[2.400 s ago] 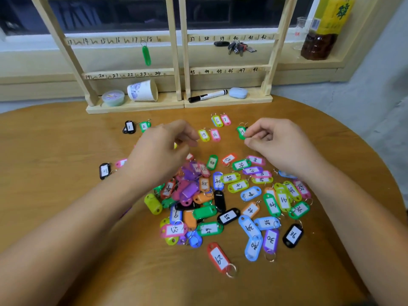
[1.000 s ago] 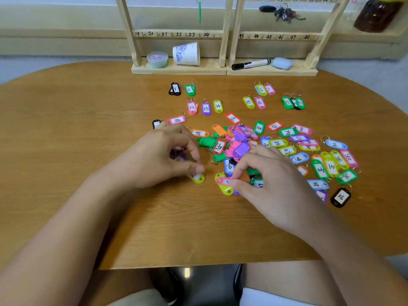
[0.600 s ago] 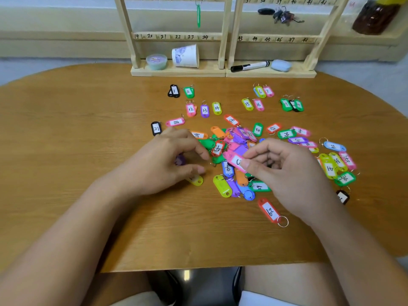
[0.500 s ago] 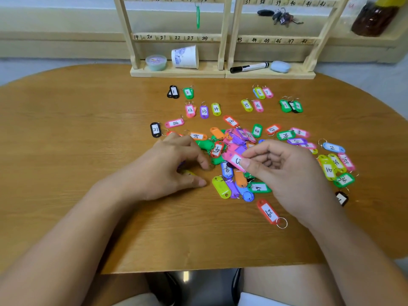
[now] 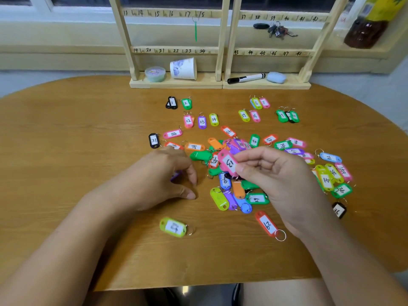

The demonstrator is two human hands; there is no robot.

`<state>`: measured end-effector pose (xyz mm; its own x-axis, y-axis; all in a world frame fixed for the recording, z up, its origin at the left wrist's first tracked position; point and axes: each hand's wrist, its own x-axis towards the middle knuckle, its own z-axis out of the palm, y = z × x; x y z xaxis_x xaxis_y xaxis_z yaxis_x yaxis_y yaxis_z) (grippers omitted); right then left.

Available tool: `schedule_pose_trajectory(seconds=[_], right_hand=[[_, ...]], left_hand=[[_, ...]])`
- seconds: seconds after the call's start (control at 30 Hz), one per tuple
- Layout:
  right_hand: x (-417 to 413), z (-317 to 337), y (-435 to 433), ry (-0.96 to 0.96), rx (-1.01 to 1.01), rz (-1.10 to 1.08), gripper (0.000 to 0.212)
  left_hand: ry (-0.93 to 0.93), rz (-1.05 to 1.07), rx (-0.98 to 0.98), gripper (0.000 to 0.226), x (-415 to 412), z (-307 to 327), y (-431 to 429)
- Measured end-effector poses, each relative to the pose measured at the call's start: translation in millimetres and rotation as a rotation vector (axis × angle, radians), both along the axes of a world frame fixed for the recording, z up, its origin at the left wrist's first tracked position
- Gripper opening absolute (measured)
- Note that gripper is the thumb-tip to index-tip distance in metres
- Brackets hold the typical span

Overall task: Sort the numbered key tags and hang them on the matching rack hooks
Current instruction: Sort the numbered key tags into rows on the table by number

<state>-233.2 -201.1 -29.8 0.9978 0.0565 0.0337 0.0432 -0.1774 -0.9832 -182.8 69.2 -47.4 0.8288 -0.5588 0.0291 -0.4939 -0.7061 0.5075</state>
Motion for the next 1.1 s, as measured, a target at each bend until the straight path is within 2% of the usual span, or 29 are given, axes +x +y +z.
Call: schedule_pose_trajectory(seconds=[0.13,0.27,0.4,0.87,1.1], right_hand=[[6.8,5.5,2.5,-0.036,-0.018,-0.010,0.019],[9.9,7.4,7.2,-0.073,-0.055,0.015,0.020],[10.8,3.1,10.7,-0.071,-0.061,0.025,0.020],[26.2,5.1,11.4,0.015,0.057,0.054,0.015],[51.9,20.4,8.6,0.009,0.012,0.131,0.028]], left_hand=[[0.018,0.056,-0.003,0.036,-5.0,13.5,11.6],[0.173,-0.016,-0.017,0.040,-31.1,28.0,14.3],[0.279,-0.047,0.113,0.053,-50.9,21.3,9.3],[0.337,0.004,0.245,0.018,-43.0,25.8,4.4],[0.218,0.071,-0.155,0.024,-3.0,49.2,-2.0]])
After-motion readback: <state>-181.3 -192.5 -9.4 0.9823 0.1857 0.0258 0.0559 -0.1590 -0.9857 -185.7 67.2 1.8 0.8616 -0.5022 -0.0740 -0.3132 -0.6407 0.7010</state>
